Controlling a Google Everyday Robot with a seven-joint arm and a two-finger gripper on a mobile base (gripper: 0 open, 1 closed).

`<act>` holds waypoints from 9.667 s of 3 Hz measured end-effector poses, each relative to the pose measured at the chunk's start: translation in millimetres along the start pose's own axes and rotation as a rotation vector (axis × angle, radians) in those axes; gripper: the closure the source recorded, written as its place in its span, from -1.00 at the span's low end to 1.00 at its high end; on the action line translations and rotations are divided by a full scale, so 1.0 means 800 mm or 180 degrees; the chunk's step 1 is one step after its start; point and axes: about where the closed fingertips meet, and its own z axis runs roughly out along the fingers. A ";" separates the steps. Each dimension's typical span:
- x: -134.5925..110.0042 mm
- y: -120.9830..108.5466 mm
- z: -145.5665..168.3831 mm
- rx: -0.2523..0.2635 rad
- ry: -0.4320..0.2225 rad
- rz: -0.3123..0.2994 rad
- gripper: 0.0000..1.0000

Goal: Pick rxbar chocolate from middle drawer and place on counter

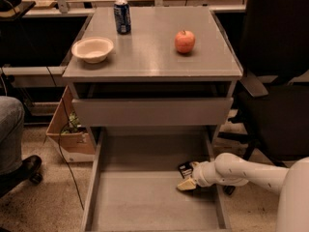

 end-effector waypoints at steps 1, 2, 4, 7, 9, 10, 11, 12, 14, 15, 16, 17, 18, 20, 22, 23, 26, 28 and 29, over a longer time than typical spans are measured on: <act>-0.014 0.006 -0.013 0.0013 -0.0043 -0.0053 0.23; -0.036 0.013 -0.035 0.0052 -0.0084 -0.0118 0.69; -0.077 0.024 -0.092 0.0131 -0.0098 -0.0199 1.00; -0.088 0.035 -0.112 0.0018 -0.0162 -0.0244 -0.41; -0.069 0.025 -0.062 -0.0073 -0.0181 -0.0220 -1.00; -0.039 0.034 -0.024 -0.0136 -0.0052 -0.0293 -1.00; -0.017 0.041 -0.008 -0.0117 -0.0005 -0.0341 -1.00; 0.003 0.042 0.010 -0.0078 0.0048 -0.0325 -0.47; 0.002 0.042 0.005 -0.0062 0.0052 -0.0311 0.46; 0.001 0.041 -0.001 -0.0015 0.0018 -0.0299 0.92; -0.010 0.042 -0.020 0.0052 -0.0022 -0.0288 1.00; -0.058 0.039 -0.102 0.0108 -0.0233 -0.0267 1.00; -0.088 0.030 -0.176 0.0058 -0.0371 -0.0205 1.00; -0.142 0.039 -0.357 -0.0207 -0.0970 -0.0158 1.00; -0.196 0.036 -0.424 -0.0060 -0.0955 -0.0349 1.00; -0.241 0.033 -0.482 0.0048 -0.0940 -0.0499 1.00; -0.396 -0.009 -0.570 0.0120 -0.1202 -0.0921 1.00; -0.478 -0.088 -0.559 0.0298 -0.1516 -0.1047 1.00; -0.504 -0.109 -0.530 0.0307 -0.1640 -0.1068 1.00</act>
Offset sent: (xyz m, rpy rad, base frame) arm -0.0023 0.0100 0.0762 -0.0026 -0.0840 0.0219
